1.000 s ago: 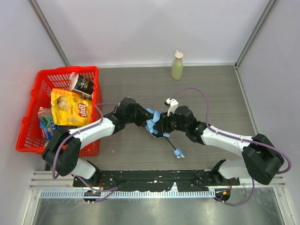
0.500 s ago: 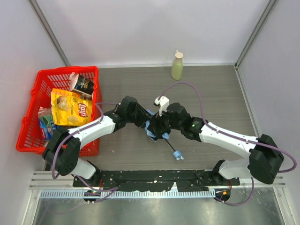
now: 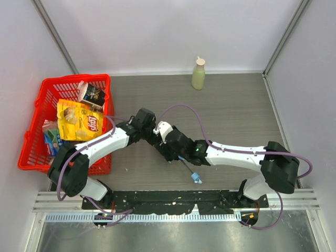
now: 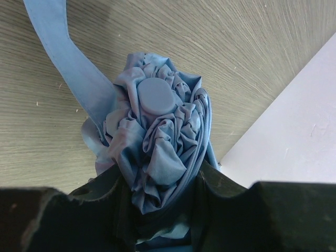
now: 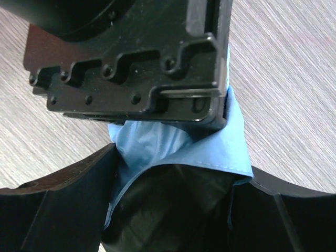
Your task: Put away the umbrella
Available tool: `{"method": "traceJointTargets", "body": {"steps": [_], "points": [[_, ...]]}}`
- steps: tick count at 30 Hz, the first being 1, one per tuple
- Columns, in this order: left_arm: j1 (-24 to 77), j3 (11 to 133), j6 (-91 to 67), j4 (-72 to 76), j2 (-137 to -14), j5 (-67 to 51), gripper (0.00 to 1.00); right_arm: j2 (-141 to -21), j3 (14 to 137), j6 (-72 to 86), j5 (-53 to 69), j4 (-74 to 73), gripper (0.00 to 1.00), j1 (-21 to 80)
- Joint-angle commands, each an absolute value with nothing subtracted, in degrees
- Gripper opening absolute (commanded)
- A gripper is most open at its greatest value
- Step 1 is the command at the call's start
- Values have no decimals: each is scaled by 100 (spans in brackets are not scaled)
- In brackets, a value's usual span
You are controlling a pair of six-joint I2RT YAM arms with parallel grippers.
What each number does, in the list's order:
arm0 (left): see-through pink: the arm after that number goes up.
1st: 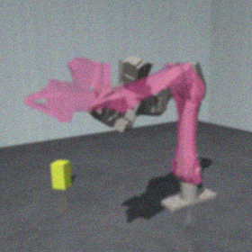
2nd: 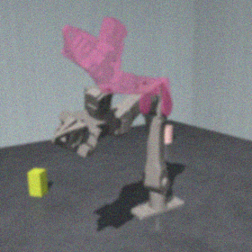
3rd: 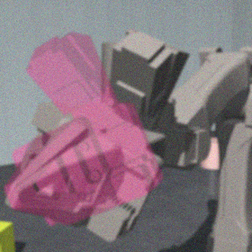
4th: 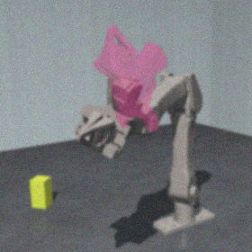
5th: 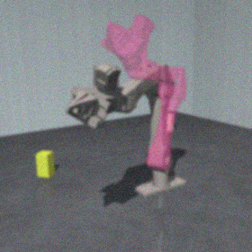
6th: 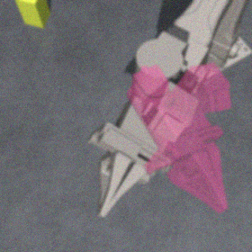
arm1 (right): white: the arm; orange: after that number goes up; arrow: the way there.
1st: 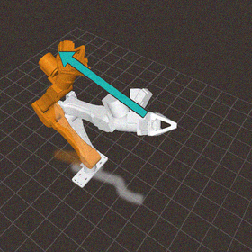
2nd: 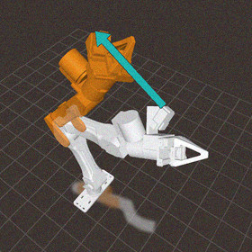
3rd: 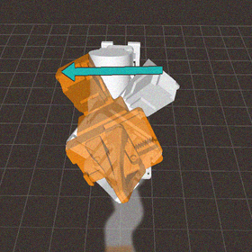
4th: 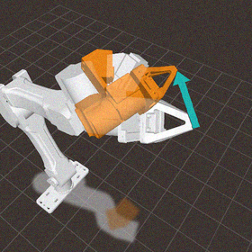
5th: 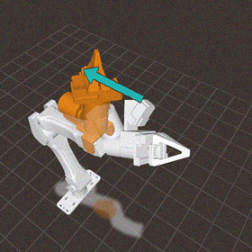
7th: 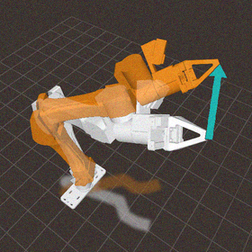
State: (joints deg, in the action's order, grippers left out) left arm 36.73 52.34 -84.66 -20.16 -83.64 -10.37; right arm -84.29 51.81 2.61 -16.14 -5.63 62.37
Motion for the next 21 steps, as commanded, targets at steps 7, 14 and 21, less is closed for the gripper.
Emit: {"method": "traceJointTargets", "body": {"steps": [7, 14, 21], "points": [[3691, 5616, -8780, -1679, -8078, -1292, 0, -8762, 5177, 176, -1907, -115, 79, 6354], [3700, 5538, -8824, -1714, -7875, -1292, 0, -8772, 5045, 229, -2004, 219, 19, 6328], [3718, 5572, -8579, -1626, -7796, -1161, 0, -8333, 4721, 439, -1776, 720, 1, 6232]]}}
